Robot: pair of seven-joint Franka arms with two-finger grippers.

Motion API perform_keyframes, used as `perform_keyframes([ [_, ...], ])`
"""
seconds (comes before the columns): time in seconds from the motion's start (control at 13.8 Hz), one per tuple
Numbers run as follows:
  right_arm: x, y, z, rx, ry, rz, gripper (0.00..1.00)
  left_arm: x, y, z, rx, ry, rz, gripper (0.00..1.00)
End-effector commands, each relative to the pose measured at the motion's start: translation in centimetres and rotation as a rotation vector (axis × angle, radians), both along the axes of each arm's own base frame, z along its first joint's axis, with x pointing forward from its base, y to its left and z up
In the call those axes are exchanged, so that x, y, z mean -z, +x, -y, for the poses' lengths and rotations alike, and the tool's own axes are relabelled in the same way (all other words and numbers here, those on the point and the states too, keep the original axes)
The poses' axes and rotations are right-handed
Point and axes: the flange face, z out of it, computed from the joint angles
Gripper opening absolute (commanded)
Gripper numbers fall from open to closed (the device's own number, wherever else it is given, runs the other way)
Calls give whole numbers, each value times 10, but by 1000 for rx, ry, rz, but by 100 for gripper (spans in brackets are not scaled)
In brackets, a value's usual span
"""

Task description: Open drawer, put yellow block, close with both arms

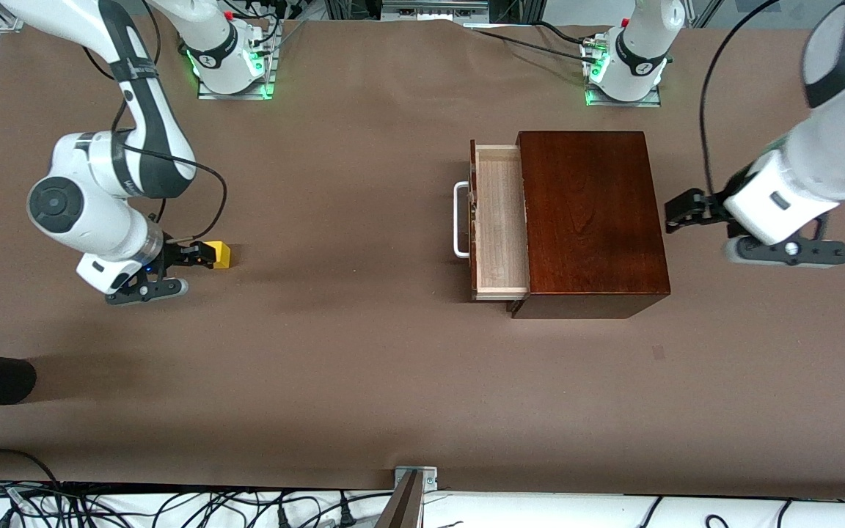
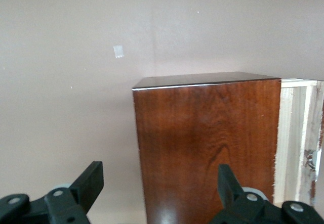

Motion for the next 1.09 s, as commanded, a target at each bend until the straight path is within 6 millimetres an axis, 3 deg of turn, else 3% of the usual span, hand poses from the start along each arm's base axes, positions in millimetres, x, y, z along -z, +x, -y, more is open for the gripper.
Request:
perform_keyframes([
  [0.0,30,-38,5,58,13,51,100,-9,-37,-32,5,-11,143,100],
  [0.14,54,-48,7,60,11,67,100,-10,-47,-27,11,7,162,100],
  [0.36,86,-64,10,61,8,91,100,-8,-48,-35,14,66,113,100],
  [0.65,109,-69,12,57,3,107,100,-6,-46,-35,11,66,108,100],
  [0.72,113,-69,13,58,2,111,95,-6,-47,-35,11,67,102,100],
  [0.8,115,-69,13,57,1,109,82,-5,-48,-36,9,67,94,100],
  [0.94,112,-67,13,49,2,115,27,-5,-49,-34,13,69,90,100],
  [1.01,110,-66,14,50,3,120,8,-5,-49,-34,14,69,90,100],
])
